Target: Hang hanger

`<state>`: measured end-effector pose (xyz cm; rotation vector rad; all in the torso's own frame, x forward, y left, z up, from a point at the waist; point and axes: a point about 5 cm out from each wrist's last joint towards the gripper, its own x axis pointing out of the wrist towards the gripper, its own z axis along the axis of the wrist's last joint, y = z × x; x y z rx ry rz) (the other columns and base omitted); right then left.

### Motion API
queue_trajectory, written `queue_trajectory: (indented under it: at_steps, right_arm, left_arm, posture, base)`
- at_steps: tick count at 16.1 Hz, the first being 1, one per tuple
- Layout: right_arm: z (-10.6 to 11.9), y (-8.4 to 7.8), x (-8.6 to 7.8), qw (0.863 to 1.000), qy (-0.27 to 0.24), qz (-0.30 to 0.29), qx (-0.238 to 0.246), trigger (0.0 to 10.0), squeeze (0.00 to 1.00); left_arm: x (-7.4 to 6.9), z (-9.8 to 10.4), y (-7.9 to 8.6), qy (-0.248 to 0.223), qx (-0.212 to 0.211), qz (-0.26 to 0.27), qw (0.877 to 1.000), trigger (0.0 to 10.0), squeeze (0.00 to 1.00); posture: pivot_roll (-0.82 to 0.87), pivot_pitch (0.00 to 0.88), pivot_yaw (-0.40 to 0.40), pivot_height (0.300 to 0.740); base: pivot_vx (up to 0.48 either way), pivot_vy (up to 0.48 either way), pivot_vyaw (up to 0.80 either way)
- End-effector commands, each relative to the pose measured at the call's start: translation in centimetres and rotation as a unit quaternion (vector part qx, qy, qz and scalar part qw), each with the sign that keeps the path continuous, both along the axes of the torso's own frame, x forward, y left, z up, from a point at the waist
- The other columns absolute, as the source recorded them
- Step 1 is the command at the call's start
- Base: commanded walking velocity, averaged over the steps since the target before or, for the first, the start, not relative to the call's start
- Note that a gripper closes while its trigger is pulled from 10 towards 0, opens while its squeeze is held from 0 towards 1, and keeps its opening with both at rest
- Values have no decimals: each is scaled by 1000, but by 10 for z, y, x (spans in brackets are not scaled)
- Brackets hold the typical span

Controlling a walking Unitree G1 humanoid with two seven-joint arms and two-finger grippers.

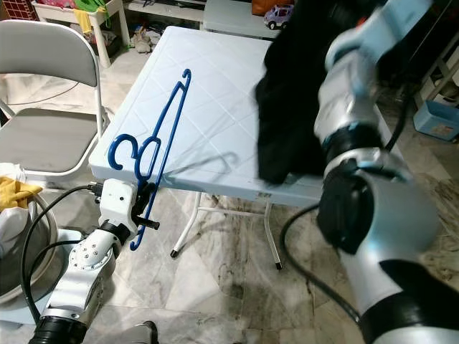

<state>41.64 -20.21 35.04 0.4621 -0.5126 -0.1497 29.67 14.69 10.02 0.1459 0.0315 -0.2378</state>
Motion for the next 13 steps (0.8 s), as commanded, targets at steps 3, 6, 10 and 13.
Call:
queue_trajectory:
  at_steps: [3,6,10,13]
  right_arm:
    - [3,-12,-3,1000,-18,-9,16,0,0]
    - [-78,8,6,982,139,20,-123,10000,0]
    - [-172,35,-6,924,280,136,-220,10000,1000]
    - [-195,42,-14,862,323,191,-342,10000,1000]
  left_arm:
    - [-2,-6,1,13,5,8,1000,10000,0]
    - [-1,-5,-3,11,4,2,1000,10000,0]
    - [1,-5,-4,12,5,-1,1000,10000,0]
    - [2,-5,-5,13,6,-6,1000,10000,0]
  posture:
    - [314,112,-150,740]
    - [304,103,-148,740]
    - [298,102,-136,740]
    - [294,99,-131,740]
  base:
    - [0,0,0]
    - [0,0,0]
    - [0,0,0]
    - [0,0,0]
